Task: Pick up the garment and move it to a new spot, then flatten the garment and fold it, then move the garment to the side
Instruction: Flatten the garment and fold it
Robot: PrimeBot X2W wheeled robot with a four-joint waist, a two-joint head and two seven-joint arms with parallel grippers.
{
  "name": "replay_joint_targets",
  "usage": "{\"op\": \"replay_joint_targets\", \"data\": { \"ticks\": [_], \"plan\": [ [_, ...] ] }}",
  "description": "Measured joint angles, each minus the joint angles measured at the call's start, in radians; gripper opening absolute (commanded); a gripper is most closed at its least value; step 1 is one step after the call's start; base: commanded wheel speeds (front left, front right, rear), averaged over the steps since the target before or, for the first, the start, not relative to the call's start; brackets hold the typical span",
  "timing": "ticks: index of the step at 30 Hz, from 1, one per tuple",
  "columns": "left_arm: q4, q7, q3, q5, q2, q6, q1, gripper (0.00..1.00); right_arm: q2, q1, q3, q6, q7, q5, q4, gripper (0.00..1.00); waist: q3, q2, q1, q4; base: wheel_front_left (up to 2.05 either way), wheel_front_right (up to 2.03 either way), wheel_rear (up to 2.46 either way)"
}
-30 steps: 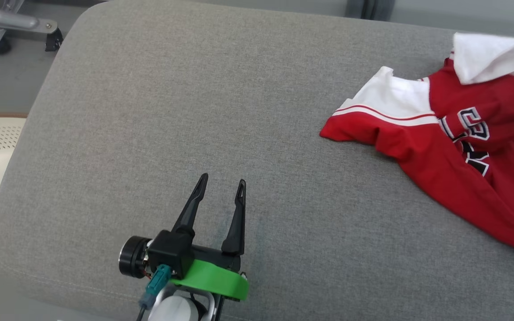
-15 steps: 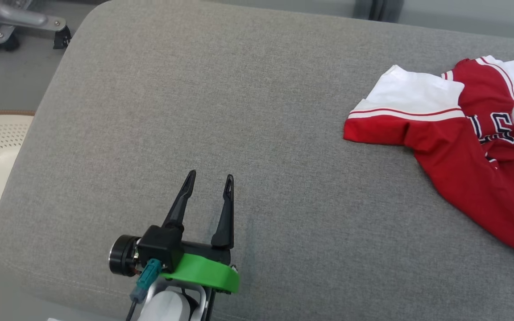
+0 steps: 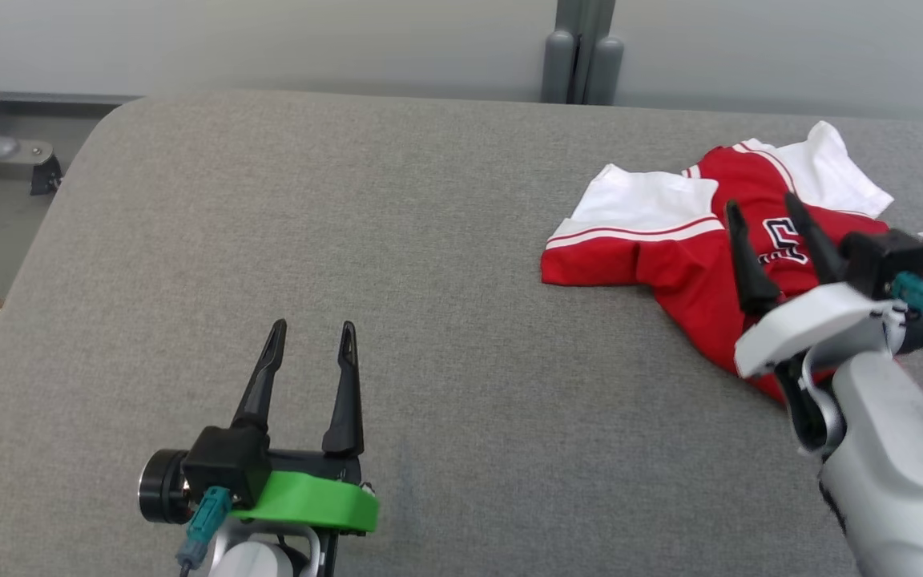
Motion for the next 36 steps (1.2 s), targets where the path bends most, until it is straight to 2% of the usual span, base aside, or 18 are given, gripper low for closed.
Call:
{"op": "replay_joint_targets", "data": {
  "ticks": [7,15,27,32,36],
  "plan": [
    [-0.008,0.000,0.026,0.001,0.000,-0.011,0.049,1.00,0.103,0.259,-0.086,0.000,0.000,-0.014,-0.203,1.00,-0.047,0.0000,0.0000,-0.065,0.00,0.00,0.00],
    [0.013,0.000,0.039,0.001,0.000,-0.031,0.070,1.00,0.132,0.368,-0.128,0.000,0.007,-0.041,-0.276,1.00,-0.079,0.0000,-0.0001,-0.106,0.00,0.00,0.00],
    [0.024,0.000,0.015,0.008,0.000,-0.041,0.072,1.00,0.139,0.370,-0.159,0.000,0.044,-0.083,-0.311,1.00,-0.053,0.0000,0.0000,-0.103,0.00,0.00,0.00],
    [0.033,0.000,-0.026,0.010,0.000,-0.040,0.029,1.00,0.087,0.269,-0.154,0.000,0.087,-0.096,-0.289,1.00,0.001,0.0000,0.0000,-0.090,0.00,0.00,0.00],
    [0.036,0.000,-0.054,0.009,0.000,-0.030,-0.008,1.00,0.044,0.158,-0.160,0.000,0.168,-0.075,-0.217,1.00,0.051,0.0000,-0.0001,-0.070,0.00,0.00,0.00]
  ]
}}
